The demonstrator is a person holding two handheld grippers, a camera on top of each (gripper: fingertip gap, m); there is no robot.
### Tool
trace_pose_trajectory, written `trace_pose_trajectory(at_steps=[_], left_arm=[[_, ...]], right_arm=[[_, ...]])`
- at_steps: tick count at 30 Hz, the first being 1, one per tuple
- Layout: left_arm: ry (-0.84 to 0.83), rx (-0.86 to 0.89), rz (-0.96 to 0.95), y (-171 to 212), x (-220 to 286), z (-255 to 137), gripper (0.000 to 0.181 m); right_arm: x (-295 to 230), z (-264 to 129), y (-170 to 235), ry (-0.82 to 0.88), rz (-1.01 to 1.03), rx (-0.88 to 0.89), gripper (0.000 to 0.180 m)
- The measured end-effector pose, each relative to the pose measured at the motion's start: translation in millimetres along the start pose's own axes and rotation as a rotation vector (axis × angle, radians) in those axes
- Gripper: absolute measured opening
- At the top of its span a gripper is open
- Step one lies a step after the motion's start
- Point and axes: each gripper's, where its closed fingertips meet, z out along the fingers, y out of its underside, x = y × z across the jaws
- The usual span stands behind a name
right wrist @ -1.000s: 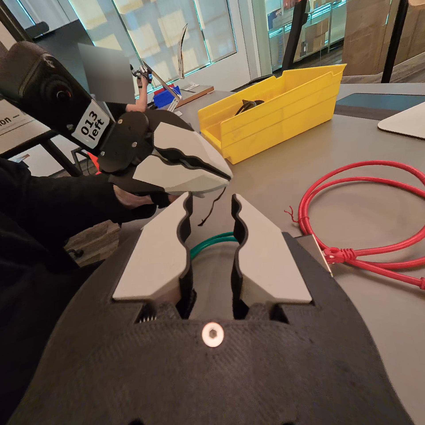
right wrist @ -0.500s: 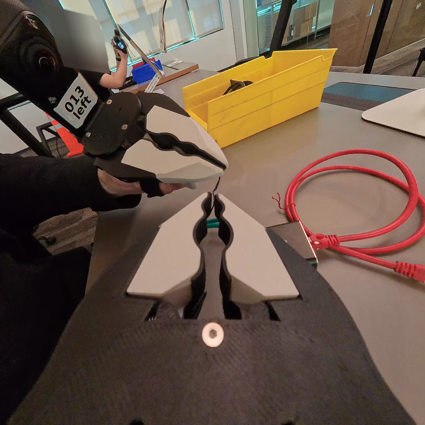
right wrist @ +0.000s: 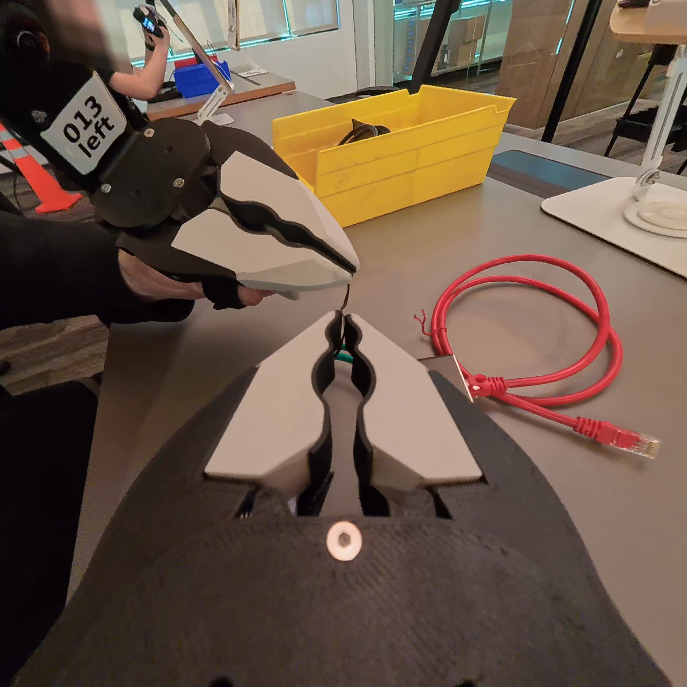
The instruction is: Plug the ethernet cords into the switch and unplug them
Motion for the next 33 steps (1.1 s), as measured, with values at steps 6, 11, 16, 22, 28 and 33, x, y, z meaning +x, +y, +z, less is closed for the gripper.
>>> trace_pose_trajectory(at_steps=[6,11,16,22,28,33], left_arm=[[0.001,0.012,-0.01,-2.5,0.5,-0.7,0.002],[0.015,0.026,-0.016,-4.6,4.1,-1.1,0.003],[0.059,0.06,-0.01,-9.5,15.1,0.0,0.004],[0.05,0.038,-0.092,0.4,7.2,0.9,0.009],[0.179,0.0,-0.278,4.8,26.6,13.8,0.038],[0.237,0.016,-0.342,-0.5,33.7,14.7,0.03]], right_arm=[[1.1,-3.0,-3.8,-0.005,0.009,0.018,0.0],[7.8,-7.3,-10.4,0.01,0.063,0.063,0.0],[13.0,-12.5,-18.7,-0.002,0.161,0.127,0.0],[22.5,-21.8,-25.8,-0.059,0.315,0.199,0.0],[16.5,-25.0,-32.5,-0.186,0.468,0.27,0.0],[9.7,-26.1,-37.7,-0.251,0.5,0.298,0.0]])
